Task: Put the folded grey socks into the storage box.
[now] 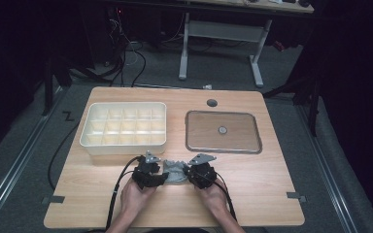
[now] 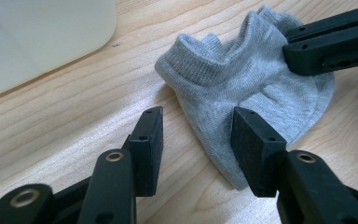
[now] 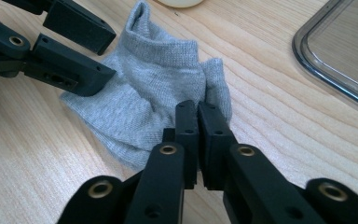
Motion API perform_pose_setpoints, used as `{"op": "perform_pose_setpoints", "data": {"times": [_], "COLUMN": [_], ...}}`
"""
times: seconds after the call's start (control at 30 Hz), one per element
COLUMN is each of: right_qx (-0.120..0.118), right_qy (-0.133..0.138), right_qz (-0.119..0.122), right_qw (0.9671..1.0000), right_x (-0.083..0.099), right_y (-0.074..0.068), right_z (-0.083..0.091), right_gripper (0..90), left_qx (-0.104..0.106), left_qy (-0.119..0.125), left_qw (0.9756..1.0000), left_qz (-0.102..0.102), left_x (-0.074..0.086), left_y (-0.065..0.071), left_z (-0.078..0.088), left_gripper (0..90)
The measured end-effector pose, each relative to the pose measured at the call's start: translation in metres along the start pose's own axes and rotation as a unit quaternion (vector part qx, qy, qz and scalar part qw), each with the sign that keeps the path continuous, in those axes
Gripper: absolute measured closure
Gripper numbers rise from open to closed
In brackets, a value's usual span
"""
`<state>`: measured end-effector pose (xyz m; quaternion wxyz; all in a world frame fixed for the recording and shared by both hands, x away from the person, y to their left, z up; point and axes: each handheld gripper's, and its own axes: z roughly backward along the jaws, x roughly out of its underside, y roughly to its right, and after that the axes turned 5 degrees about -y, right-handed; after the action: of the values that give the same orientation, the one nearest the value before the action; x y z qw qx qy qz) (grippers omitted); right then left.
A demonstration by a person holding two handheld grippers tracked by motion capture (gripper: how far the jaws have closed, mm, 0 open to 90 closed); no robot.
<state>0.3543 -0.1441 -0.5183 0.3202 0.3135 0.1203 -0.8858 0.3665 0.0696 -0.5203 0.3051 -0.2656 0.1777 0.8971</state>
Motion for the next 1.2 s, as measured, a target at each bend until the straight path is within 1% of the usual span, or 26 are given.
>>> {"op": "perform_pose_setpoints", "data": {"times": [0.03,0.1,0.13,0.23,0.27,0.3,0.33,0.37,0.4,0.43,0.47,0.57,0.6,0.63,0.67,0.7,0.8,0.83,0.87,0.9,0.93,0.97,1.0,1.07,1.17,1.2], "right_qx": [0.000,-0.009,-0.016,-0.014,-0.019,-0.019,-0.022,-0.022,-0.027,-0.028,-0.028,-0.027,-0.028,-0.028,-0.027,-0.027,-0.028,-0.028,-0.026,-0.026,-0.025,-0.024,-0.024,-0.021,-0.017,-0.018], "right_qy": [0.000,0.001,-0.001,0.002,0.012,0.012,0.018,0.023,0.034,0.033,0.034,0.034,0.037,0.037,0.037,0.037,0.034,0.034,0.029,0.029,0.026,0.016,0.016,0.005,0.006,0.007], "right_qz": [0.000,-0.006,-0.006,0.000,-0.005,-0.005,-0.008,-0.011,-0.013,-0.014,-0.012,-0.007,-0.002,-0.002,-0.001,-0.001,0.002,0.002,0.002,0.002,0.001,0.001,0.001,-0.002,-0.001,-0.005], "right_qw": [1.0000,0.9999,0.9999,0.9999,0.9997,0.9997,0.9996,0.9994,0.9990,0.9990,0.9989,0.9990,0.9989,0.9989,0.9990,0.9990,0.9990,0.9990,0.9992,0.9992,0.9993,0.9996,0.9996,0.9998,0.9998,0.9998], "right_x": [0.000,0.000,-0.002,-0.003,-0.003,-0.003,-0.003,-0.003,-0.003,-0.004,-0.005,-0.009,-0.014,-0.014,-0.019,-0.019,-0.029,-0.029,-0.031,-0.031,-0.031,-0.029,-0.029,-0.026,-0.022,-0.021], "right_y": [0.000,0.002,0.001,-0.001,-0.002,-0.002,-0.001,-0.001,-0.001,-0.001,-0.002,-0.004,-0.004,-0.004,-0.005,-0.005,-0.005,-0.005,-0.005,-0.005,-0.004,-0.002,-0.002,0.000,0.002,0.002], "right_z": [0.000,0.000,0.002,0.005,0.010,0.010,0.013,0.016,0.020,0.022,0.023,0.023,0.021,0.021,0.017,0.017,0.005,0.005,-0.001,-0.001,-0.005,-0.010,-0.010,-0.016,-0.020,-0.020], "right_gripper": [85.0,81.3,76.1,74.5,74.5,74.5,74.9,76.5,80.3,81.8,83.0,84.6,85.9,85.9,86.9,86.9,88.1,88.1,88.6,88.6,88.8,89.3,89.3,90.0,90.0,90.0], "left_qx": [0.002,0.009,0.017,0.023,0.033,0.033,0.036,0.039,0.046,0.046,0.051,0.051,0.051,0.051,0.051,0.051,0.049,0.049,0.048,0.048,0.048,0.050,0.050,0.052,0.051,0.051], "left_qy": [0.001,-0.001,-0.003,-0.004,0.002,0.002,0.008,0.012,0.020,0.020,0.026,0.029,0.031,0.031,0.034,0.038,0.041,0.041,0.037,0.037,0.036,0.033,0.033,0.040,0.048,0.048], "left_qw": [1.0000,0.9999,0.9997,0.9995,0.9989,0.9989,0.9986,0.9983,0.9976,0.9976,0.9969,0.9966,0.9958,0.9958,0.9954,0.9948,0.9939,0.9939,0.9941,0.9941,0.9940,0.9935,0.9935,0.9925,0.9916,0.9917], "left_qz": [0.001,0.009,0.016,0.022,0.032,0.032,0.038,0.041,0.048,0.048,0.054,0.058,0.069,0.069,0.074,0.080,0.090,0.090,0.089,0.089,0.091,0.097,0.097,0.103,0.109,0.108], "left_x": [0.000,-0.001,-0.002,-0.003,-0.002,-0.002,-0.002,-0.003,-0.004,-0.004,-0.005,-0.006,-0.008,-0.008,-0.008,-0.008,-0.009,-0.009,-0.008,-0.008,-0.008,-0.007,-0.007,-0.004,-0.002,-0.003], "left_y": [0.000,-0.002,-0.003,-0.004,-0.006,-0.006,-0.006,-0.007,-0.009,-0.009,-0.010,-0.011,-0.013,-0.013,-0.015,-0.017,-0.019,-0.019,-0.019,-0.019,-0.019,-0.019,-0.019,-0.019,-0.018,-0.018], "left_z": [0.000,0.000,0.000,0.000,0.000,0.000,0.001,0.001,0.003,0.003,0.004,0.004,0.003,0.003,0.003,0.003,0.001,0.001,0.000,0.000,-0.002,-0.004,-0.004,-0.006,-0.006,-0.007], "left_gripper": [54.4,54.1,52.7,50.7,47.4,45.2,45.2,44.1,43.5,43.4,43.3,43.4,43.5,43.3,43.0,43.0,42.7,42.7,42.7,42.8,42.8,42.9,42.9,43.1,43.5,43.9]}}
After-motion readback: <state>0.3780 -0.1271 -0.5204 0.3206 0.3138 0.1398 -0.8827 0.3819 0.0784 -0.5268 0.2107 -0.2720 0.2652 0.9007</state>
